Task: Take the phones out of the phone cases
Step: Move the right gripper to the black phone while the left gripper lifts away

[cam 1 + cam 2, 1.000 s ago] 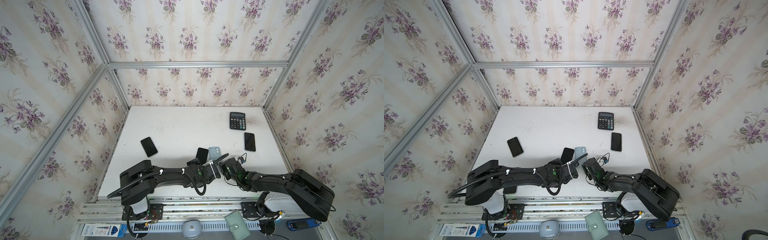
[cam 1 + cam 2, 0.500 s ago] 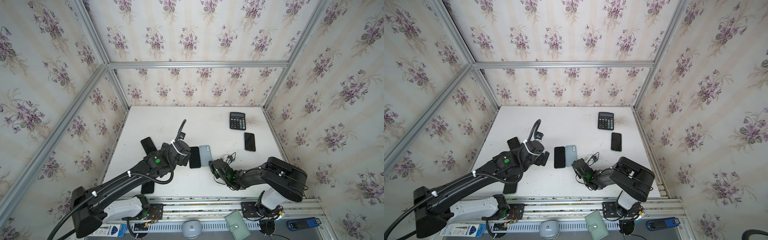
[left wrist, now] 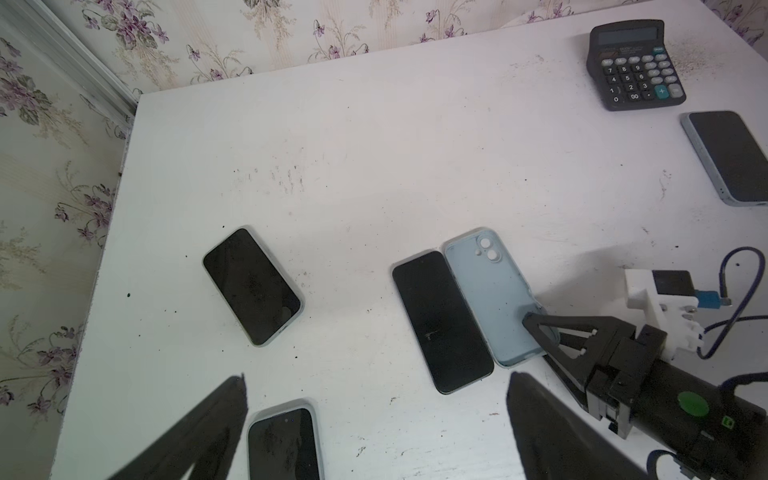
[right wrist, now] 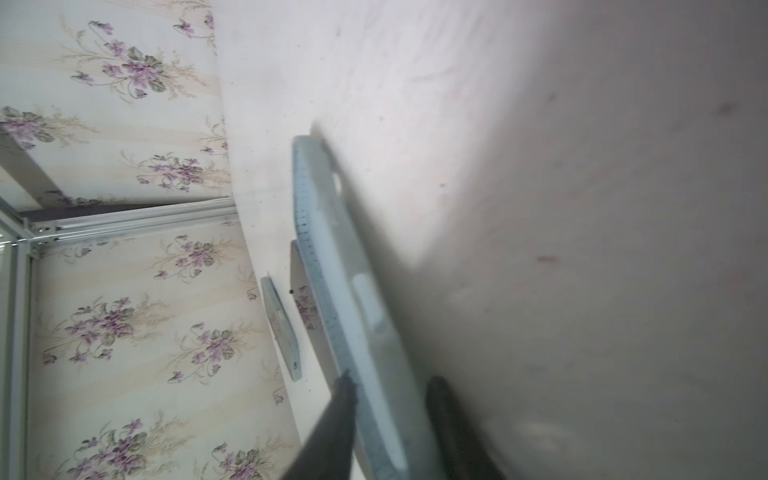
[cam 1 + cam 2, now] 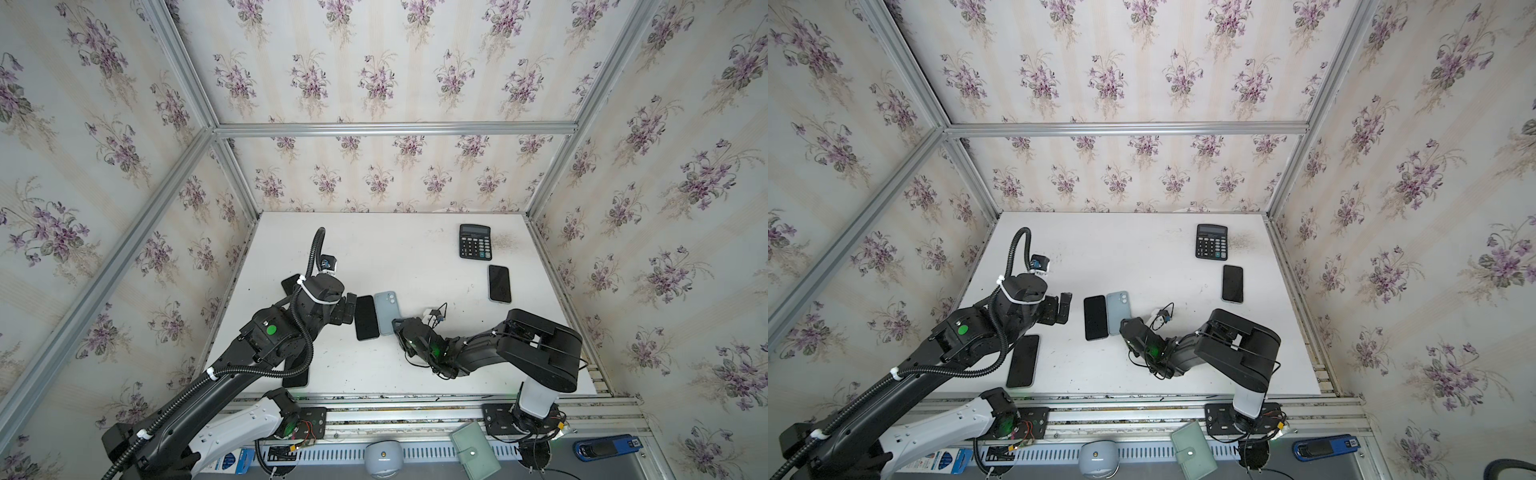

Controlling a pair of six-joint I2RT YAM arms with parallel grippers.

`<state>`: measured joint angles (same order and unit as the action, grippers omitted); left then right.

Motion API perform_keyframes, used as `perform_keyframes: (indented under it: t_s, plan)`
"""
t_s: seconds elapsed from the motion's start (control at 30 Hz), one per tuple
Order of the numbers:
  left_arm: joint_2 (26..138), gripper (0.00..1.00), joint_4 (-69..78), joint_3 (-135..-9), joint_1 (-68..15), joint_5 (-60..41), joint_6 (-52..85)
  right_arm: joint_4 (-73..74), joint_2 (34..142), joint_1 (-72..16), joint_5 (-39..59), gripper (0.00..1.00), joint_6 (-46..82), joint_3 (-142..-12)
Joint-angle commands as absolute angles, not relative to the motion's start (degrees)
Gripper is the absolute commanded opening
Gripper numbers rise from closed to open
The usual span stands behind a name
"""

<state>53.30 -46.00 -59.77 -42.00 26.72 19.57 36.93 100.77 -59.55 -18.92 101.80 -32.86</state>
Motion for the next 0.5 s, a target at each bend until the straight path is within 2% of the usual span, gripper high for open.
perform_keyframes:
  t_s: [0.0, 0.07, 0.13, 0.17, 0.33, 0.47]
  plan:
    - [52.91, 1.0, -47.19, -61.04, -41.66, 25.64, 20.21, 24.57, 99.07, -59.85, -16.84, 0.53, 100.42, -33.97]
    - [52.91, 1.0, -47.36, -62.04, -41.57, 25.2, 20.2, 19.54, 96.64, -59.85, -16.15, 0.63, 99.01, -35.21]
    - [53.27, 1.0, -47.54, -63.28, -41.48, 24.9, 20.16, 14.81, 93.81, -59.85, -15.84, 0.78, 98.71, -35.53]
    - [53.64, 1.0, -47.68, -63.95, -41.42, 24.71, 20.17, 12.72, 92.18, -59.81, -15.53, 0.99, 98.75, -35.54]
    - [55.57, 1.0, -47.9, -67.4, -41.32, 23.84, 20.28, -0.82, 82.49, -59.76, -17.75, 1.0, 98.92, -35.64]
    - [57.1, 1.0, -47.81, -71.02, -41.31, 21.88, 20.57, -13.96, 73.14, -57.93, -19.51, 1.0, 92.04, -38.01]
